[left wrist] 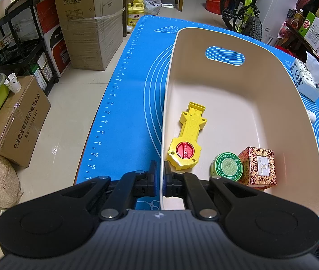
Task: Organize rigid objects
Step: 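Carry the red figure into the bin and open the right tool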
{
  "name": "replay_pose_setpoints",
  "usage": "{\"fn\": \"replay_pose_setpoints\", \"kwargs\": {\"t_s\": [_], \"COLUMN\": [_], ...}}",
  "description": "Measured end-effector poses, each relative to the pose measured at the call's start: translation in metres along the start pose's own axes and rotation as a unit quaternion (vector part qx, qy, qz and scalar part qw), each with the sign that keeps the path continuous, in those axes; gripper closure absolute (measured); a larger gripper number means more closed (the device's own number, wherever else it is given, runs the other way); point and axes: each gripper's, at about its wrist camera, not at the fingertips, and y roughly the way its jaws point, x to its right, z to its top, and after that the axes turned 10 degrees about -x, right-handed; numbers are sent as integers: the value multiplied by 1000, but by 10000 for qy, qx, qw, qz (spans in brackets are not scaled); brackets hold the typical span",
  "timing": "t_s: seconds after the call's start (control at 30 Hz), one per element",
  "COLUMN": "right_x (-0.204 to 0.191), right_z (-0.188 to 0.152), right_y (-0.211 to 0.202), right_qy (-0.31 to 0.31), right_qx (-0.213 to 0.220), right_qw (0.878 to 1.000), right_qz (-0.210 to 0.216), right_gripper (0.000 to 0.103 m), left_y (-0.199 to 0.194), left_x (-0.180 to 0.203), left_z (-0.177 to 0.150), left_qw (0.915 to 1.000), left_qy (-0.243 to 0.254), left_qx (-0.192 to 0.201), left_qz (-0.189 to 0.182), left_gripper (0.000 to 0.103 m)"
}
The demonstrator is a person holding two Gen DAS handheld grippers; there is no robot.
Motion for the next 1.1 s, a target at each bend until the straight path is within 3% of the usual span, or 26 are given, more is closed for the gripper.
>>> {"fn": "replay_pose_setpoints", "kwargs": {"t_s": [0.23, 0.6, 0.93, 1.1], "right_x": [-47, -109, -121, -117], "right_z": [14, -20, -35, -31], "right_y": [-8, 31, 55, 50], "right_qy": [-457, -1193, -1328, -1309], "right_qx": [26, -950, -1745, -1716], "right_qw": [9975, 9859, 9736, 9740], "right_qz": [544, 693, 637, 693], "right_gripper": [73, 73, 71, 54], "left_y": [0, 0, 0, 1], "left_x": [0, -3, -1, -1], "left_z": [0, -1, 0, 0], "left_qw": [10000, 10000, 10000, 10000], "left_qy": [1, -3, 2, 4], "left_qx": [-3, -11, -16, -21], "left_qz": [1, -35, -40, -24], "left_gripper": [95, 96, 96, 96]}}
